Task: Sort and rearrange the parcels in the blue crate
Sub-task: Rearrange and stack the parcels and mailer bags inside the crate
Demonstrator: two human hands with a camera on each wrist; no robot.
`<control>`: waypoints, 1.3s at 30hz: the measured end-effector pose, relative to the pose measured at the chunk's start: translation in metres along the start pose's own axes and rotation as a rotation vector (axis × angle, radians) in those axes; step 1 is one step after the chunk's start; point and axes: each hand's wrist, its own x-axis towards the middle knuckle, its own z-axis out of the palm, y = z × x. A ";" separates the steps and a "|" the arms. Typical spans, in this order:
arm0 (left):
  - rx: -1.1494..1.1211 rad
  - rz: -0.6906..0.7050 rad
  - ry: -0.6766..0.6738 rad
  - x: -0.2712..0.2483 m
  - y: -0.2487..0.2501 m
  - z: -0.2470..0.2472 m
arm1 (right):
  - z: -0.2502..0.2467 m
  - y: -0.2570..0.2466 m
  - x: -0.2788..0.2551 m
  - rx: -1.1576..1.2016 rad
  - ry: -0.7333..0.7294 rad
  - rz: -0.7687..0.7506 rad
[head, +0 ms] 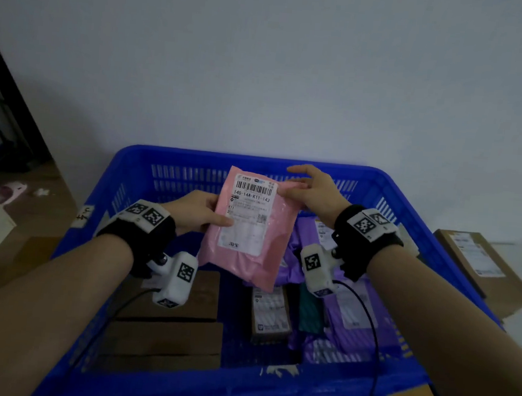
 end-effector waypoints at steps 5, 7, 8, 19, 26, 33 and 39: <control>-0.166 -0.167 0.048 0.019 -0.030 0.028 | 0.004 0.047 -0.016 -0.022 -0.122 0.316; -0.222 -0.240 0.070 0.027 -0.041 0.042 | 0.007 0.071 -0.019 -0.046 -0.180 0.366; -0.253 -0.272 0.088 0.031 -0.045 0.049 | 0.009 0.081 -0.020 -0.069 -0.197 0.374; -0.153 -0.480 0.076 0.062 -0.079 0.108 | 0.012 0.148 -0.011 -0.777 -0.388 0.367; -0.072 -0.524 0.016 0.067 -0.083 0.115 | 0.009 0.155 -0.017 -1.125 -0.409 -0.064; -0.077 -0.527 0.038 0.070 -0.092 0.127 | 0.016 0.174 -0.017 -1.022 -0.598 0.024; -0.016 -0.477 0.057 0.075 -0.091 0.133 | 0.016 0.175 -0.009 -1.085 -0.582 0.063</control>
